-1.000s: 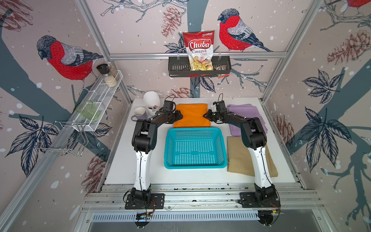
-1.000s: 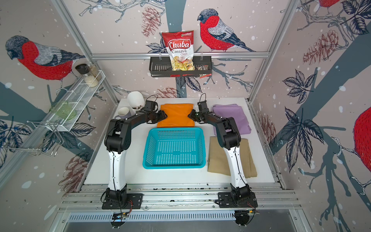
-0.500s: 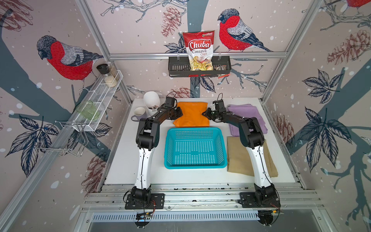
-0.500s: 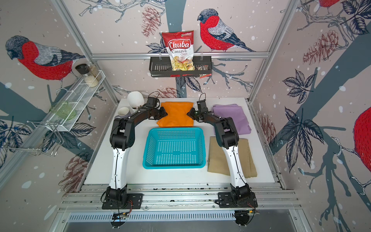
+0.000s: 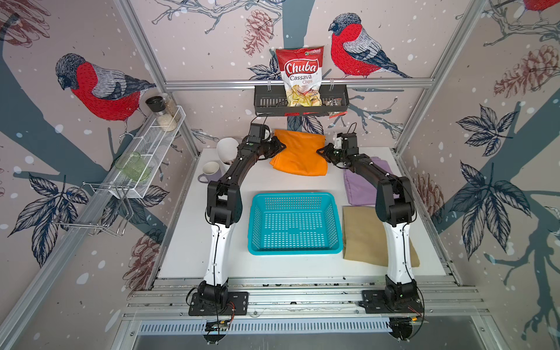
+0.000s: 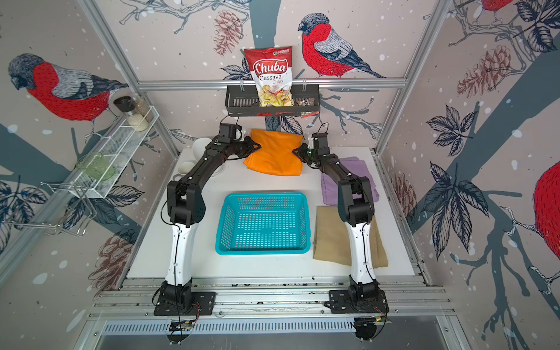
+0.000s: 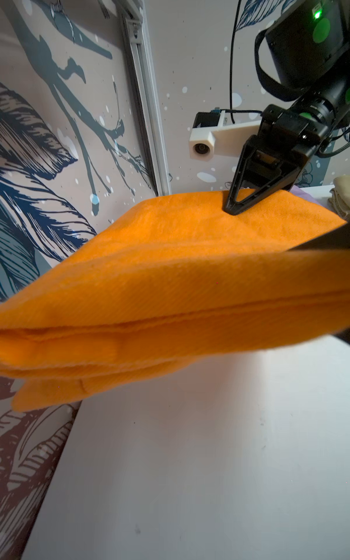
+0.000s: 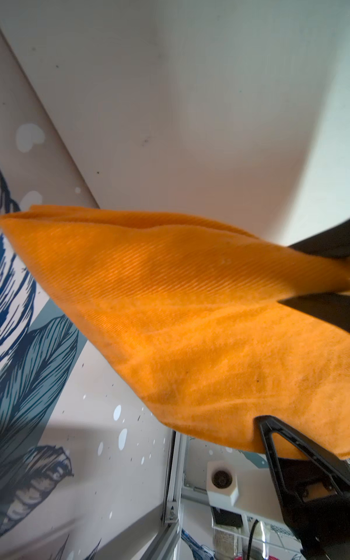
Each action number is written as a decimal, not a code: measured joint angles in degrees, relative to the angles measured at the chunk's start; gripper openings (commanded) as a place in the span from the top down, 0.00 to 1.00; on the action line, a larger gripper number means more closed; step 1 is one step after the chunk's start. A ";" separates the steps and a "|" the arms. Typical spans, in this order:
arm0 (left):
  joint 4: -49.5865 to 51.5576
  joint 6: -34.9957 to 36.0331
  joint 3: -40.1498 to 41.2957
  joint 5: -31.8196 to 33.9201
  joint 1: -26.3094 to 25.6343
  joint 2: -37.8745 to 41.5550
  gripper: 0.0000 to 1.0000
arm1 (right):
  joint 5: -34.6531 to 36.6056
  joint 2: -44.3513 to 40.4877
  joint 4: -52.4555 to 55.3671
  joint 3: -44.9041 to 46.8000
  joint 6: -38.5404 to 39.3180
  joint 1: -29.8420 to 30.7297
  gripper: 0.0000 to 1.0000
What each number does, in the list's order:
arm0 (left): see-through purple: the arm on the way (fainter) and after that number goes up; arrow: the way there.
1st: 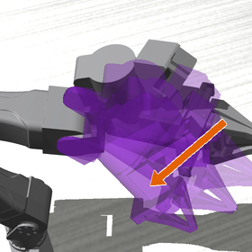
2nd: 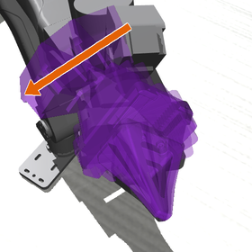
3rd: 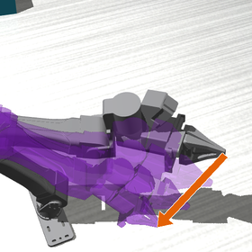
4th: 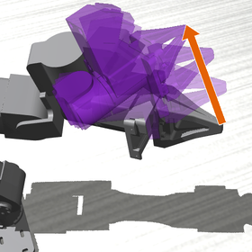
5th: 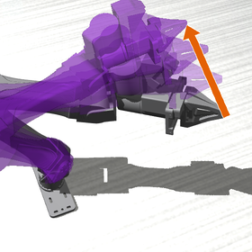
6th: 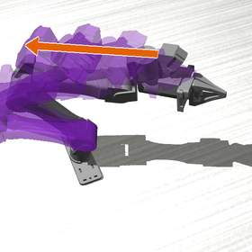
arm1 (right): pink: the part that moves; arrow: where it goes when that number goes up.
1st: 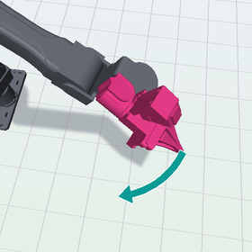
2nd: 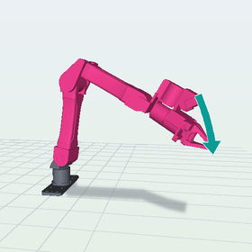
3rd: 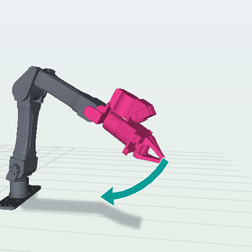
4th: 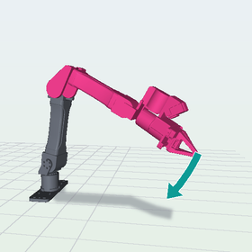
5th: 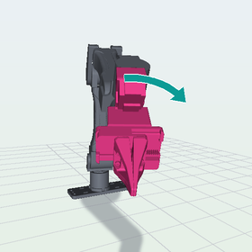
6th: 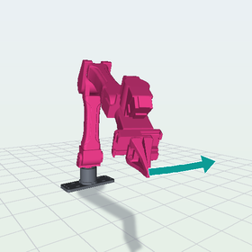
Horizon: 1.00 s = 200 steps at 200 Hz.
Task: Put the folded long pants in the basket
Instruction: Place the long pant in the basket.
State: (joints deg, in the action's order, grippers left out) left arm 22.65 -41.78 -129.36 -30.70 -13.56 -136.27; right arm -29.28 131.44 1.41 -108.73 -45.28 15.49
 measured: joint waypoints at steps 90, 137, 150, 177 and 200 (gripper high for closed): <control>-3.17 0.72 33.44 2.40 -4.07 26.32 1.00 | 3.78 -23.23 11.06 15.54 7.93 5.16 1.00; -4.50 2.67 52.00 6.27 -6.86 44.06 1.00 | 10.86 -35.60 14.36 28.15 11.50 12.87 1.00; -4.04 2.89 55.60 7.13 -8.07 48.28 1.00 | 13.27 -39.32 15.08 31.17 12.09 15.91 1.00; -4.02 3.10 63.30 10.08 -11.13 56.89 1.00 | 18.75 -45.46 16.35 35.82 12.28 22.23 1.00; -3.61 3.06 69.44 12.52 -13.66 63.69 1.00 | 22.34 -50.31 16.59 41.48 11.43 26.73 1.00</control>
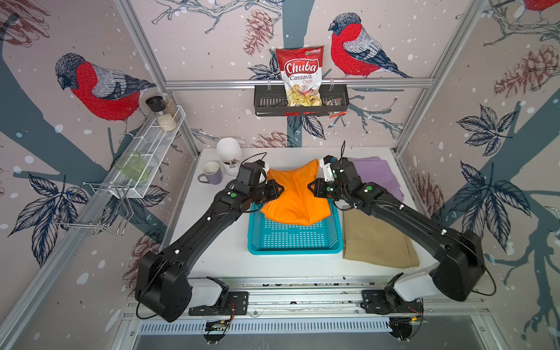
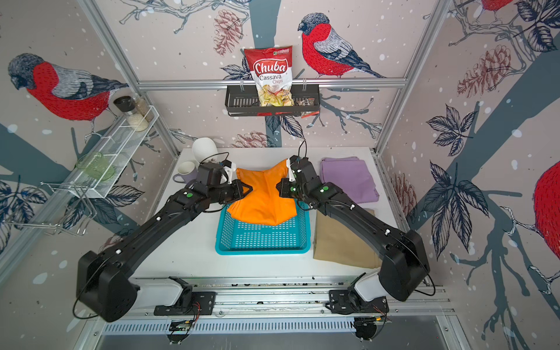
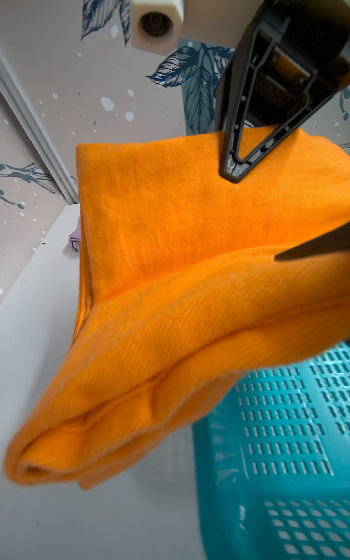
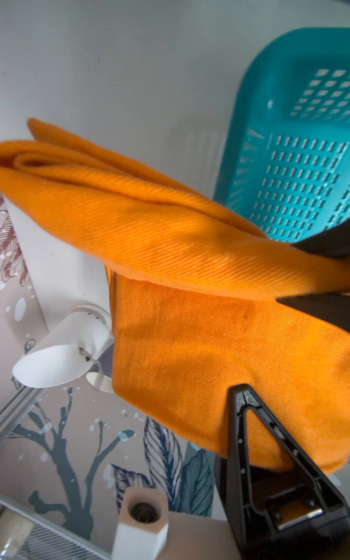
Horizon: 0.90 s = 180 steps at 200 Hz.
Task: Put the folded long pants in the basket
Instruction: Place the long pant in the basket.
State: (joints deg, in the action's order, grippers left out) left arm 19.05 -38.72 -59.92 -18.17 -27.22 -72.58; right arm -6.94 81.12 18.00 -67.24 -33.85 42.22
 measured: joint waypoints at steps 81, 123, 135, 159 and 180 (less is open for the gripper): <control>-1.86 -2.97 17.64 4.83 -2.49 5.64 1.00 | 5.27 -5.79 -4.87 17.57 -10.12 5.86 1.00; -1.99 -2.82 17.73 6.71 -2.60 2.23 1.00 | 5.11 -2.51 -7.67 21.33 -14.47 3.89 1.00; -1.92 -2.78 17.94 7.72 -2.69 1.70 1.00 | 5.16 -1.11 -8.17 21.75 -15.52 3.85 1.00; -1.33 -2.78 18.32 9.55 -3.08 -0.96 1.00 | 4.90 2.75 -8.72 21.51 -16.41 3.48 1.00; 0.13 -2.75 17.94 12.52 -4.98 -4.13 1.00 | 4.92 6.73 -6.86 18.82 -17.05 3.54 1.00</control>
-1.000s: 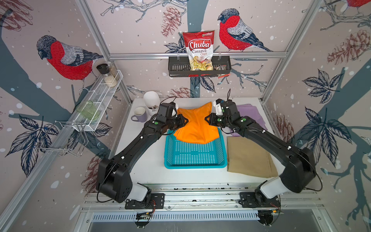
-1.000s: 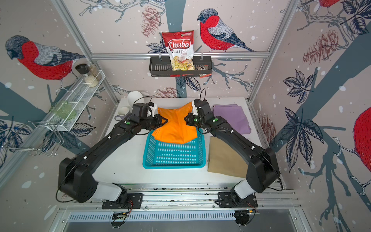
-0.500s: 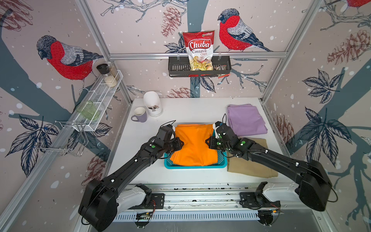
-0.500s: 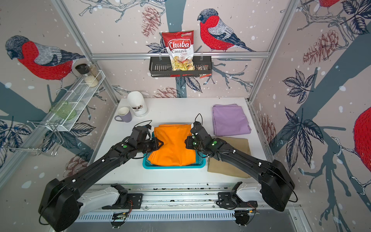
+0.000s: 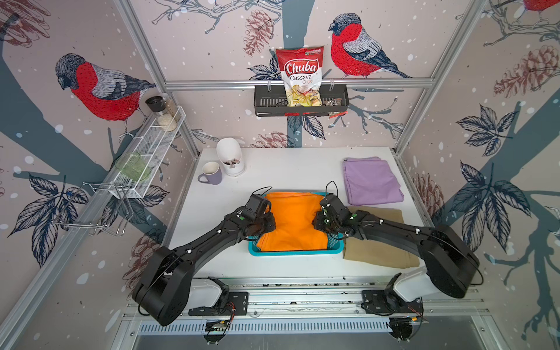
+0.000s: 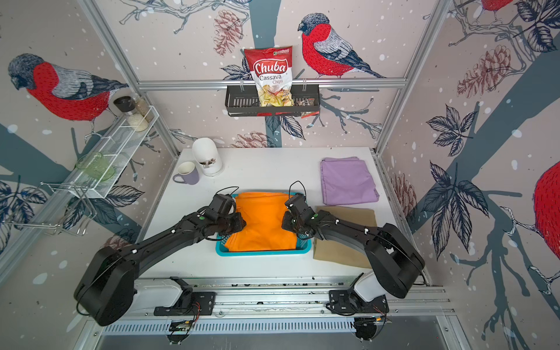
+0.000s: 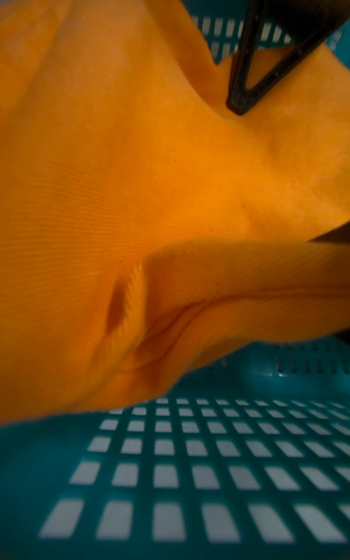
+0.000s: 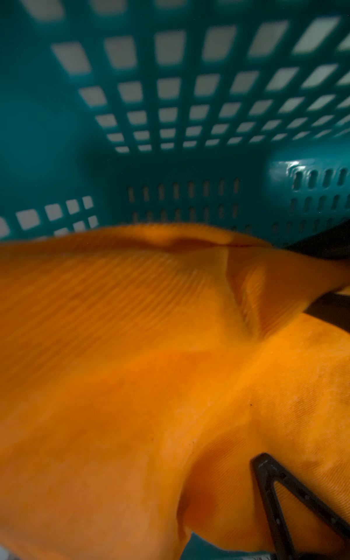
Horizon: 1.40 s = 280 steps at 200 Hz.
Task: Put the folded long pants in the basket
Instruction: Place the long pant in the basket.
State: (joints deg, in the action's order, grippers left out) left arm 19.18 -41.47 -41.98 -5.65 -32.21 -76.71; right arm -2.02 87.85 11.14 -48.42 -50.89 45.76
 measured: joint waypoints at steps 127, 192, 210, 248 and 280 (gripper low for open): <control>6.45 0.92 -10.29 11.85 -5.07 -3.96 0.35 | 10.21 5.20 8.83 -12.76 1.60 3.06 0.38; 8.85 1.53 -17.59 16.57 -5.05 0.22 0.32 | 13.68 4.00 12.11 -18.91 5.29 3.48 0.39; 8.44 2.32 -17.94 17.25 -5.03 2.12 0.53 | 14.38 3.48 13.14 -21.05 7.04 4.20 0.65; 1.53 4.24 -14.01 9.84 -4.96 1.66 1.00 | 10.03 4.20 9.57 -20.06 8.96 4.15 1.00; 0.68 4.15 -13.44 5.64 -4.68 -5.49 1.00 | 4.83 6.34 5.38 -14.23 7.34 0.13 1.00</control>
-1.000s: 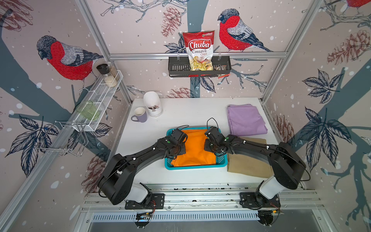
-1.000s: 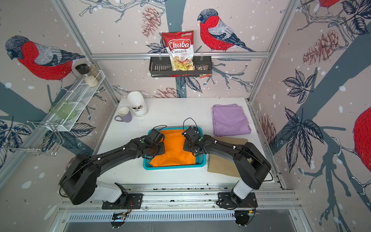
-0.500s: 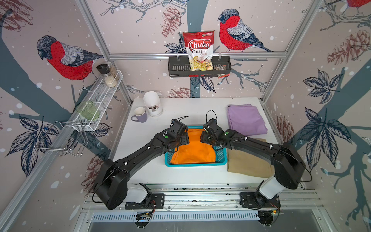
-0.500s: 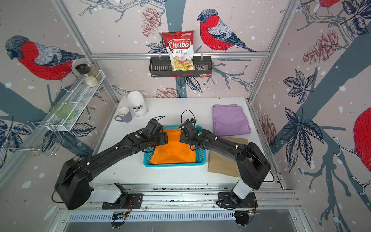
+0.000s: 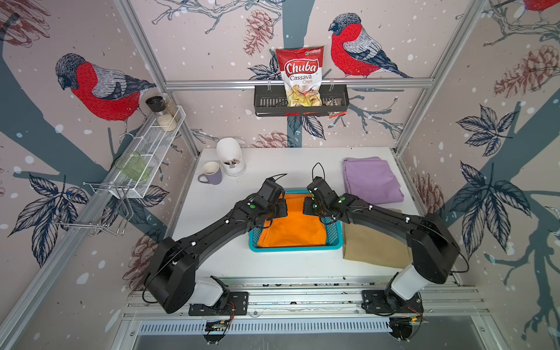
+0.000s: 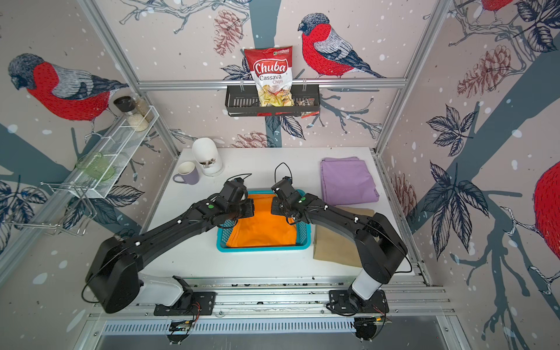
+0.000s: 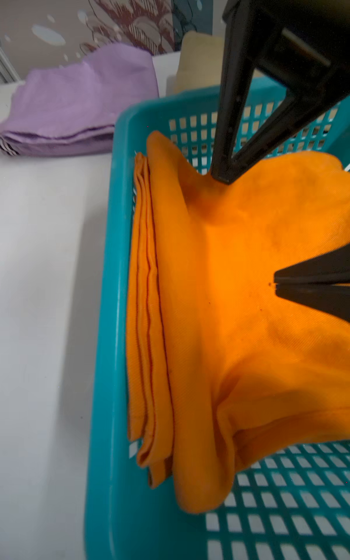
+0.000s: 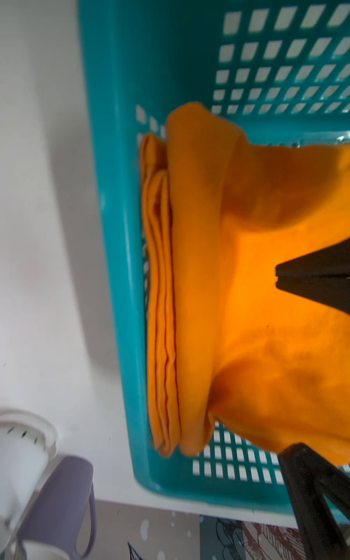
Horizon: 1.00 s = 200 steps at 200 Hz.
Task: Put the folded long pants in the basket
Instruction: Place the long pant in the basket, then move the long pant to the center of the board.
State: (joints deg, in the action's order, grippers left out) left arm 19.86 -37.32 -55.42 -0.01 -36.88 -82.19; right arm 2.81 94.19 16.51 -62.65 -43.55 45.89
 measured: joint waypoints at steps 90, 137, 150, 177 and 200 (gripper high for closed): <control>5.03 0.39 3.63 6.95 0.28 -5.60 1.00 | -3.45 3.23 -3.32 0.74 -1.09 -3.69 1.00; 8.46 3.21 -12.46 7.21 0.28 -6.38 0.99 | -2.10 -1.33 0.83 -8.79 4.74 -5.60 0.81; 8.17 4.02 -17.33 5.55 0.28 -6.78 0.87 | -1.66 -2.54 1.62 -10.58 6.95 -8.13 0.73; 5.79 6.03 -26.88 1.05 0.37 -10.45 0.64 | -1.22 -2.93 4.35 -11.26 11.21 -16.20 0.63; 4.13 7.74 -34.42 -3.23 1.20 -16.96 0.42 | -0.09 -2.47 5.44 -10.60 14.40 -23.34 0.60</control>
State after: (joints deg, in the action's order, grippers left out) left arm 23.99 -29.58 -89.84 -3.25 -35.68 -99.15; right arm 2.72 91.72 21.96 -73.25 -29.15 22.55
